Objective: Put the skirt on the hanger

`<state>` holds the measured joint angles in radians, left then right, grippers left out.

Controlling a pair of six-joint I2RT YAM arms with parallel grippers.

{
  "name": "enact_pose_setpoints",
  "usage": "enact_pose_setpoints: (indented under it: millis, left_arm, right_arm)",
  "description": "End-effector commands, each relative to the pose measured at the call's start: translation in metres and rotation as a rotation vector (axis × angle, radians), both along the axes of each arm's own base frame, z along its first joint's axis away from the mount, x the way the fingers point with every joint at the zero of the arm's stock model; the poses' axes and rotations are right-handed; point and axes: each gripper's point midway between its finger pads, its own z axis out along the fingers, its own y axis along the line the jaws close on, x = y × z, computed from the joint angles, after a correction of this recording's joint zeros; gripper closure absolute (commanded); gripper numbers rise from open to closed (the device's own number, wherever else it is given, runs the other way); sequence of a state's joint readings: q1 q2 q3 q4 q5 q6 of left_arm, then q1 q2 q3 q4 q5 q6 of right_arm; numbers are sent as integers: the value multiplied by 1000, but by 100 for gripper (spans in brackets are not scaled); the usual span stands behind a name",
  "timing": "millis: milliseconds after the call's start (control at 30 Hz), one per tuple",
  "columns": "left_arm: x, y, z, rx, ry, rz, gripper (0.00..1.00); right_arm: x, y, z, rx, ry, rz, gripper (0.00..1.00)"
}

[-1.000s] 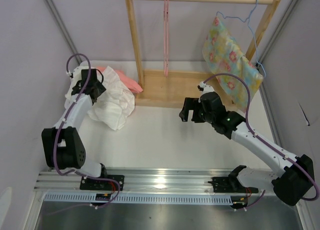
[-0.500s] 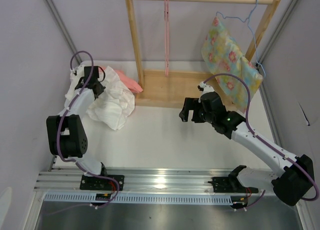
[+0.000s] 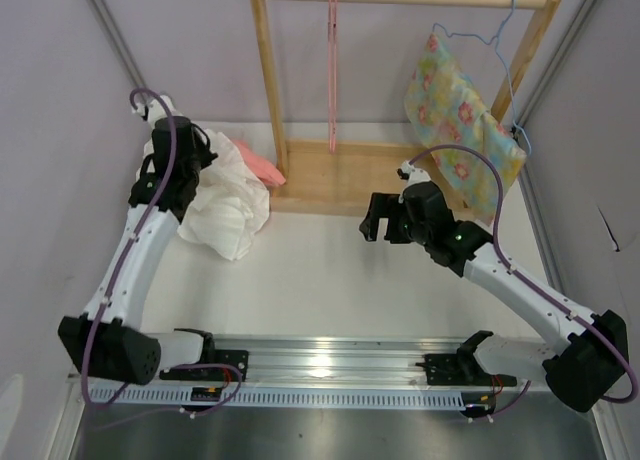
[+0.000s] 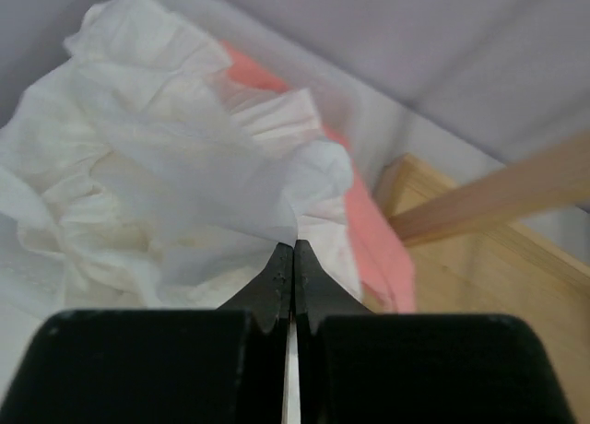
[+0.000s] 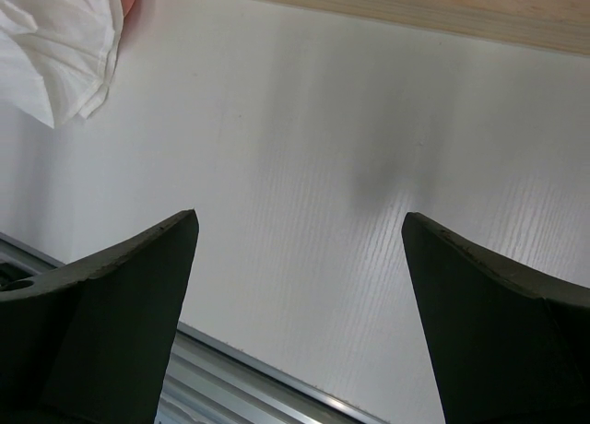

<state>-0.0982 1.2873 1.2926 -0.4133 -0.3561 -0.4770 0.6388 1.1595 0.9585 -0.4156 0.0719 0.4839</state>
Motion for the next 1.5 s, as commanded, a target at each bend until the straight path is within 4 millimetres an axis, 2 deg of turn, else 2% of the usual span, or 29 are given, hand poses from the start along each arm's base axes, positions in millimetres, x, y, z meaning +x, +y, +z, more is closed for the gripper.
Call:
enact_pose_setpoints:
  millis: [0, 33, 133, 233, 300, 333, 400, 433, 500, 533, 567, 633, 700, 733, 833, 967, 1000, 1100, 1133, 1233, 1267, 1333, 1367, 1400, 1467]
  left_arm:
    - [-31, -28, 63, 74, -119, -112, 100]
    - [-44, -41, 71, 76, -133, -156, 100]
    - [-69, -57, 94, 86, -178, -222, 100]
    - [-91, -93, 108, 84, -209, -351, 100]
    - [-102, -110, 107, 83, -203, -418, 100]
    - [-110, -127, 107, 78, -204, -478, 100]
    - [-120, -143, 110, 75, -216, -535, 100]
    - [-129, -160, 113, 64, -224, -595, 100]
    - [-137, -178, 114, 64, -230, -647, 100]
    - [-147, -195, 114, 60, -233, -700, 100]
    - [-149, -202, 110, 64, -223, -720, 100]
    - [-163, -233, 98, 66, -205, -820, 100]
    - [-168, -255, 87, 89, -190, -863, 100]
    - [-177, -268, 82, 91, -185, -905, 100]
    - [-183, -292, 52, 100, -133, -956, 100]
    - [-185, -311, 21, 89, -77, -1003, 100]
    - [-184, -316, 6, 101, -46, -1010, 100]
    - [-186, -331, -11, 105, -9, -1061, 100]
    - [-187, -341, -23, 114, 20, -1092, 100]
    - [-186, -355, -33, 117, 35, -1129, 100]
    - [-188, -363, -43, 126, 62, -1161, 100]
    - [-186, -364, -52, 144, 95, -1155, 90]
    - [-182, -359, -53, 156, 89, -1125, 70]
    - [-180, -355, -50, 160, 77, -1102, 60]
    - [-170, -335, -51, 170, 63, -1018, 51]
  right_arm:
    - [10, -1, 38, 35, -86, -16, 1]
    - [10, -3, 40, 35, -92, -17, 1]
    - [11, -6, 48, 38, -105, -23, 1]
    - [13, -12, 57, 32, -121, -40, 0]
    - [11, -15, 62, 30, -133, -46, 1]
    - [14, -19, 66, 31, -143, -60, 1]
    - [13, -24, 70, 30, -149, -70, 1]
    - [15, -27, 74, 31, -156, -80, 1]
    - [14, -32, 79, 33, -164, -92, 1]
    - [14, -33, 80, 33, -164, -95, 1]
    - [14, -37, 81, 31, -167, -106, 0]
    - [12, -41, 84, 33, -171, -114, 0]
    - [12, -45, 83, 28, -170, -127, 1]
    - [11, -47, 85, 30, -174, -131, 1]
    - [10, -52, 83, 22, -168, -141, 0]
    - [10, -56, 79, 13, -152, -153, 1]
    - [9, -56, 77, 13, -149, -156, 1]
    - [9, -57, 74, 11, -143, -158, 1]
    - [9, -57, 74, 11, -141, -159, 1]
    - [9, -58, 70, 6, -132, -163, 0]
    - [10, -59, 69, 5, -129, -168, 1]
    - [10, -59, 68, 2, -127, -173, 1]
    - [9, -60, 68, 2, -127, -174, 1]
    - [9, -60, 67, -1, -125, -173, 1]
    - [9, -57, 64, 1, -115, -160, 1]
